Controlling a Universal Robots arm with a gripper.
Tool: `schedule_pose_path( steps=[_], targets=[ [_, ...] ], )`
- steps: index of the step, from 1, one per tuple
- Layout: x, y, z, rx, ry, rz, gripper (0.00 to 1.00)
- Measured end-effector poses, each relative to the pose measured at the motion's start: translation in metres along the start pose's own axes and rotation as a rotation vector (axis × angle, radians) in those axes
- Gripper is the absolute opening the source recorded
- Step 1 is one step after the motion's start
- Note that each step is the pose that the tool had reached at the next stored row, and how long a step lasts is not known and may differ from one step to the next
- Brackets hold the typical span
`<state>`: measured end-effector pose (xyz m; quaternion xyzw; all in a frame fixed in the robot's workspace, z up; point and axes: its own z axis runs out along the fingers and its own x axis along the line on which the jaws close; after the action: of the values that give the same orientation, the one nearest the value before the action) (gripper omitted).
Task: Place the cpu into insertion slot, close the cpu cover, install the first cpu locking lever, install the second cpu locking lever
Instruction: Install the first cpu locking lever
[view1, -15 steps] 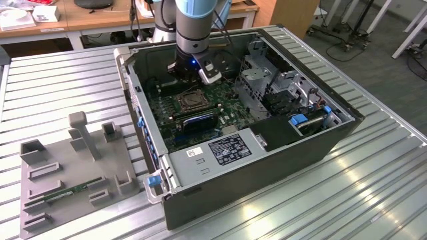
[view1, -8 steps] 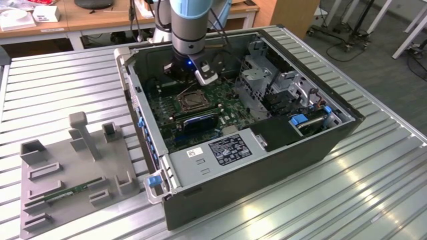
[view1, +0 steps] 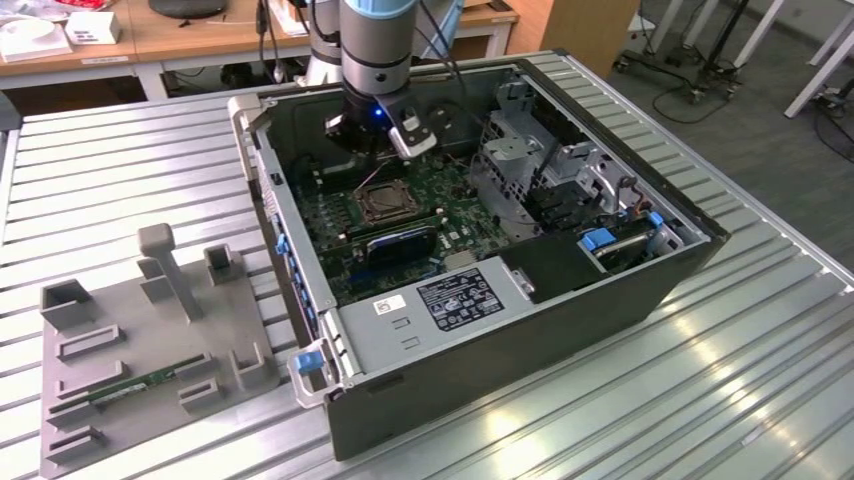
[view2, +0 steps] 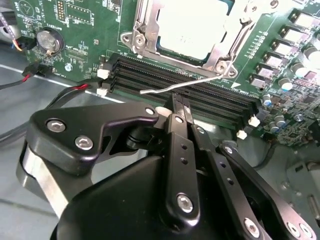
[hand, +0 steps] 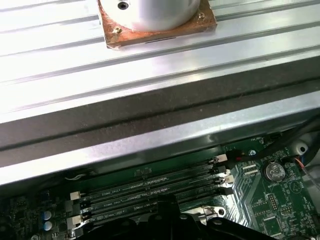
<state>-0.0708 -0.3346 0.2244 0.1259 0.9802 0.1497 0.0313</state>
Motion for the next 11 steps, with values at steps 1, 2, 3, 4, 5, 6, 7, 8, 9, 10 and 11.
schedule_pose_path(
  steps=[1, 2, 3, 4, 5, 6, 7, 8, 9, 10, 11],
  targets=[
    [0.0, 0.0001, -0.0005, -0.0001, -0.0002, 0.0, 0.11],
    [0.0, 0.0001, -0.0005, -0.0004, -0.0003, 0.0, 0.11],
    [-0.0002, 0.0, -0.0006, -0.0003, -0.0004, 0.001, 0.11],
    [-0.0006, -0.0002, -0.0008, -0.0002, -0.0005, 0.001, 0.11],
    [-0.0009, -0.0003, -0.0008, -0.0002, -0.0006, 0.001, 0.11],
    [-0.0011, -0.0004, -0.0008, -0.0002, -0.0007, 0.002, 0.11],
    [-0.0012, -0.0006, -0.0009, -0.0001, -0.0008, 0.002, 0.11],
    [-0.0013, -0.0008, -0.0009, -0.0002, -0.0009, 0.002, 0.11],
    [-0.0014, -0.001, -0.0009, -0.0002, -0.0009, 0.002, 0.11],
    [-0.0015, -0.0012, -0.0008, -0.0003, -0.001, 0.003, 0.11],
    [-0.0016, -0.0015, -0.0005, -0.0003, -0.0012, 0.003, 0.11]
  ],
)
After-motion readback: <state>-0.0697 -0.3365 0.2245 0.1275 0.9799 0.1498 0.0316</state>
